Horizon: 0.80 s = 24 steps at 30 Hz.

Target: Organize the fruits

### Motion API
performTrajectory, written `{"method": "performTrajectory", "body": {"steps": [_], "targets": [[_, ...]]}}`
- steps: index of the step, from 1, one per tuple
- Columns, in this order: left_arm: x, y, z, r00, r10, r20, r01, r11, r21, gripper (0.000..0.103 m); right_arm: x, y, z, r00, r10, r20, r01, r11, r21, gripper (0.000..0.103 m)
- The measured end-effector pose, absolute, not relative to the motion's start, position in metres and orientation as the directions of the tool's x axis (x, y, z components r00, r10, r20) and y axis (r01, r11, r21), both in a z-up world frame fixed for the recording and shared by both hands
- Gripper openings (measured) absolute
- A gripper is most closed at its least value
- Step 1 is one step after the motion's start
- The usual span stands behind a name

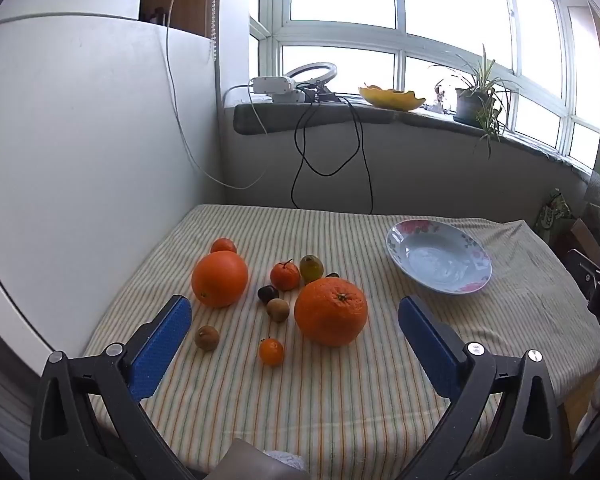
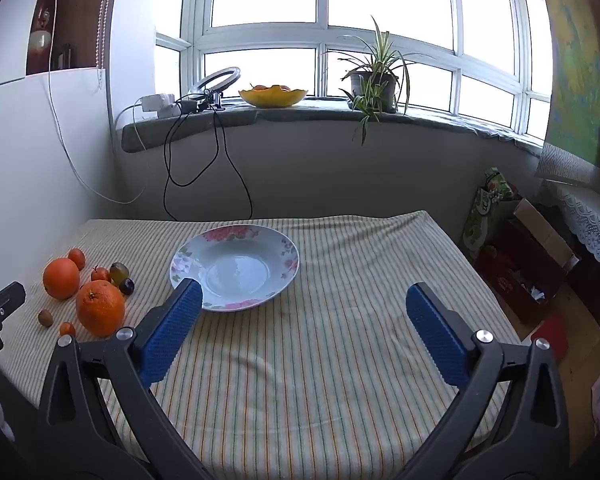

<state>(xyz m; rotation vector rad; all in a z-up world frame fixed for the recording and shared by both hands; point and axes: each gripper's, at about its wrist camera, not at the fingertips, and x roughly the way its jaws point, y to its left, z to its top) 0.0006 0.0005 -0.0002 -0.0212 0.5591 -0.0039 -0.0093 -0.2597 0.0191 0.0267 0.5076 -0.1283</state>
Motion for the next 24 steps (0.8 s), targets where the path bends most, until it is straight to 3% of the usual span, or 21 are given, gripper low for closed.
{"method": "performTrajectory", "body": {"steps": [24], "targets": [[-0.0012, 0.0032, 0.0054, 0.854, -0.008, -0.520, -0.008, 1.000, -0.028, 0.103, -0.0108, -0.2610, 0.0221, 0.869, -0.117, -0.481, 0.128, 0.992, -0.010, 0.103]]}}
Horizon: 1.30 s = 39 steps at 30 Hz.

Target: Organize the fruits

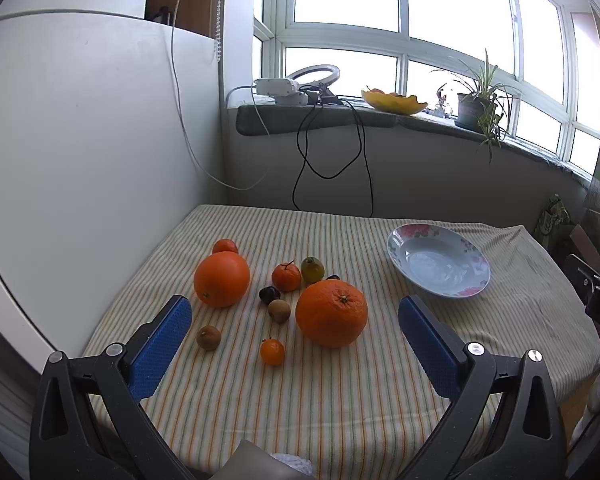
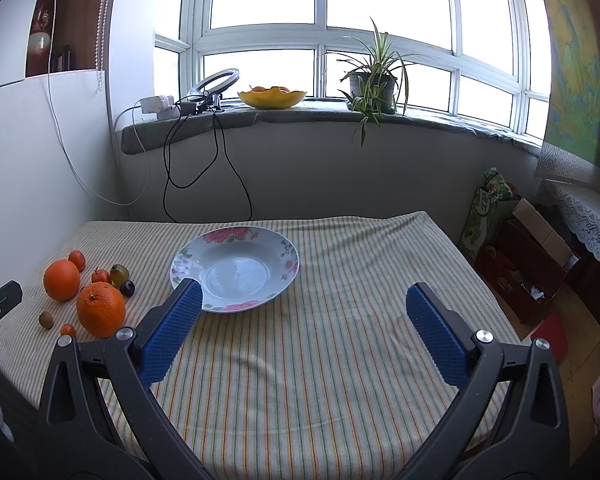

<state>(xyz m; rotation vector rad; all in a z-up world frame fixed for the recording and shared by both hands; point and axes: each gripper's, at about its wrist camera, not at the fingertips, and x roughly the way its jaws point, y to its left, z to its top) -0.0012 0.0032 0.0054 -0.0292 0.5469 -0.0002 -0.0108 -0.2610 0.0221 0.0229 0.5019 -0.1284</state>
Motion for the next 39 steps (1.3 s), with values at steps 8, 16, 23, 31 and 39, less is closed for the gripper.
{"method": "performTrajectory", "body": {"steps": [8, 16, 23, 31, 39], "targets": [[-0.0008, 0.0026, 0.0039, 0.853, -0.003, -0.522, -0.010, 1.000, -0.022, 0.103, -0.0102, -0.2593, 0.0206, 0.869, -0.113, -0.481, 0.126, 0.992, -0.005, 0.103], [-0.0003, 0.0062, 0.0020, 0.852, -0.001, -0.524, -0.014, 1.000, -0.024, 0.103, -0.0104, -0.2586, 0.0180, 0.867, -0.110, -0.485, 0.124, 0.992, -0.002, 0.103], [-0.0001, 0.0045, 0.0019, 0.852, 0.002, -0.523, -0.015, 1.000, -0.020, 0.103, -0.0102, -0.2595, 0.0178, 0.868, -0.110, -0.485, 0.125, 0.992, -0.002, 0.103], [0.0002, 0.0024, 0.0015, 0.852, 0.000, -0.524, -0.011, 1.000, -0.020, 0.103, -0.0091, -0.2595, 0.0175, 0.868, -0.109, -0.484, 0.126, 0.992, 0.002, 0.103], [0.0003, 0.0018, 0.0020, 0.852, -0.001, -0.524, -0.010, 1.000, -0.019, 0.103, -0.0086, -0.2611, 0.0185, 0.867, -0.104, -0.487, 0.122, 0.992, 0.005, 0.103]]}}
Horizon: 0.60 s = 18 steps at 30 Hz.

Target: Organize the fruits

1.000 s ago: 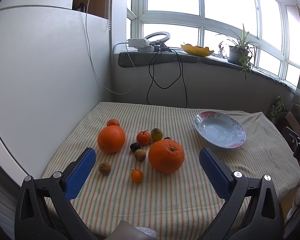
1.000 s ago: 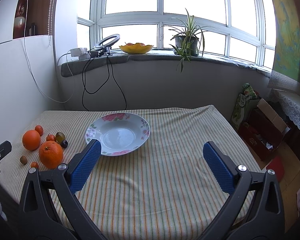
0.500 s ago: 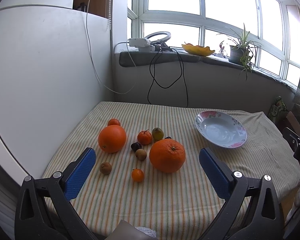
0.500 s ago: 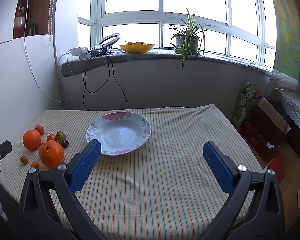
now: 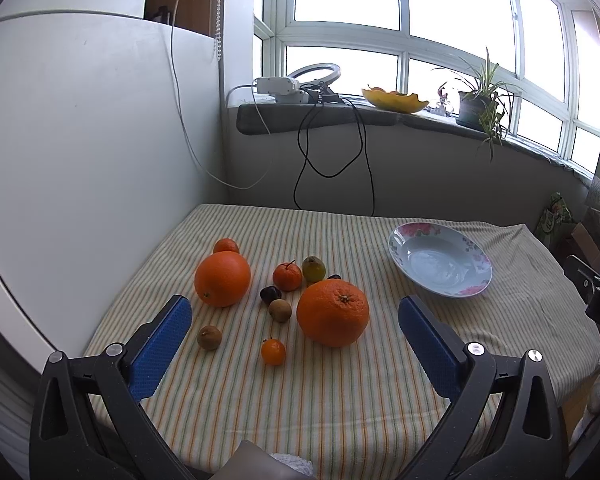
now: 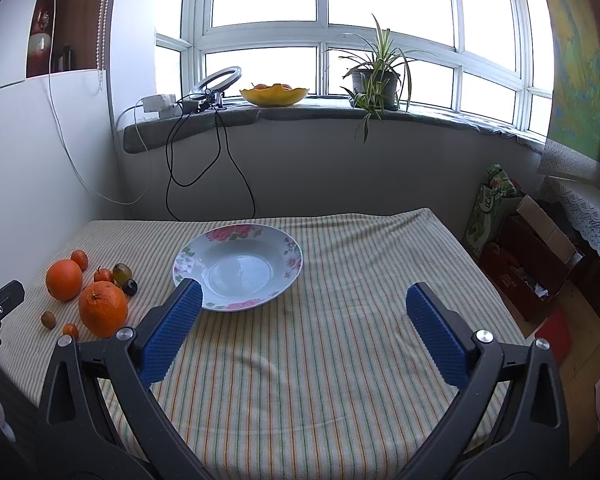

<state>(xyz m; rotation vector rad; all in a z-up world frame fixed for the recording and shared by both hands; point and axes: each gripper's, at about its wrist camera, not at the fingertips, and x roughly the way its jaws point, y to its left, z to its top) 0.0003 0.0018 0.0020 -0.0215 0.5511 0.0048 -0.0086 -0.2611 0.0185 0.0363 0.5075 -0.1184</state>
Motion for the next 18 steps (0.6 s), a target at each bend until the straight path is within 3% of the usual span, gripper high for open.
{"method": "performTrajectory", "body": {"steps": [18], "targets": [[0.0008, 0.0015, 0.0030, 0.851, -0.004, -0.525, -0.008, 1.000, -0.021, 0.103, -0.0078, -0.2596, 0.0186, 0.866, -0.101, -0.489, 0.119, 0.993, 0.005, 0.103]]}}
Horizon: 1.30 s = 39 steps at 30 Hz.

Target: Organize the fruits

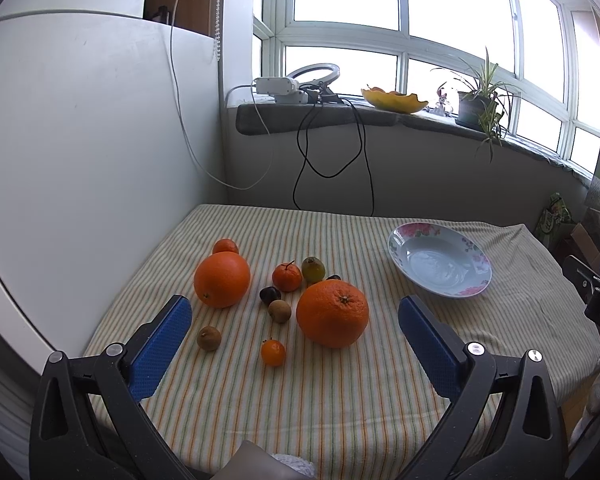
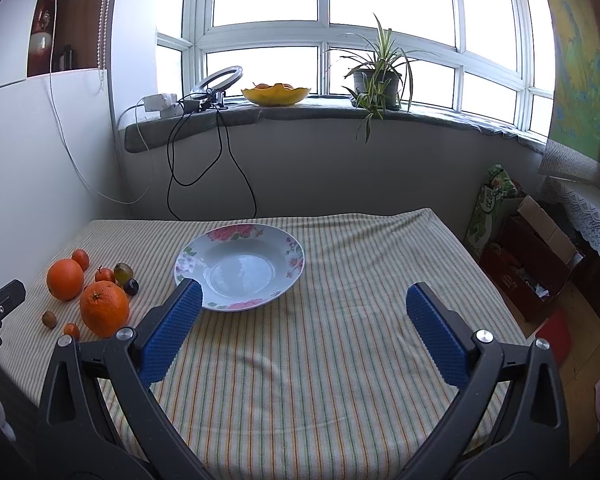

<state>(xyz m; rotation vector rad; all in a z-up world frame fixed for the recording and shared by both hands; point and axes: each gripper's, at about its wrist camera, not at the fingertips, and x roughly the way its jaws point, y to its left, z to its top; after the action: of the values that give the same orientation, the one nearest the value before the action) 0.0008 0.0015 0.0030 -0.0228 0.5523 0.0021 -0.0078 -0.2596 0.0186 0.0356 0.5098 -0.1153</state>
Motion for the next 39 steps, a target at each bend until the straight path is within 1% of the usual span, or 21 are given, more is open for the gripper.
{"method": "performTrajectory", "body": {"steps": [22, 26, 29, 33, 36, 39], "targets": [[0.013, 0.006, 0.004, 0.838, -0.007, -0.546, -0.014, 0.999, -0.035, 0.103, 0.007, -0.255, 0.015, 0.861, -0.079, -0.502, 0.094, 0.996, 0.003, 0.103], [0.019, 0.013, 0.000, 0.826, -0.031, -0.563, -0.006, 0.998, -0.064, 0.103, 0.018, -0.252, 0.012, 0.849, -0.022, -0.529, 0.047, 0.998, 0.033, 0.103], [0.027, 0.020, -0.007, 0.802, -0.102, -0.589, 0.040, 0.992, -0.117, 0.103, 0.026, -0.250, 0.008, 0.834, 0.047, -0.550, -0.004, 0.997, 0.080, 0.103], [0.031, 0.026, -0.020, 0.782, -0.110, -0.614, 0.041, 0.991, -0.125, 0.103, 0.037, -0.243, 0.000, 0.798, 0.182, -0.574, -0.107, 0.981, 0.162, 0.103], [0.031, 0.029, -0.029, 0.767, -0.107, -0.633, 0.040, 0.992, -0.119, 0.103, 0.043, -0.235, -0.007, 0.779, 0.215, -0.589, -0.130, 0.974, 0.184, 0.103], [0.032, 0.034, -0.036, 0.754, -0.126, -0.644, 0.046, 0.989, -0.139, 0.103, 0.053, -0.227, -0.014, 0.740, 0.257, -0.622, -0.158, 0.965, 0.211, 0.103]]}}
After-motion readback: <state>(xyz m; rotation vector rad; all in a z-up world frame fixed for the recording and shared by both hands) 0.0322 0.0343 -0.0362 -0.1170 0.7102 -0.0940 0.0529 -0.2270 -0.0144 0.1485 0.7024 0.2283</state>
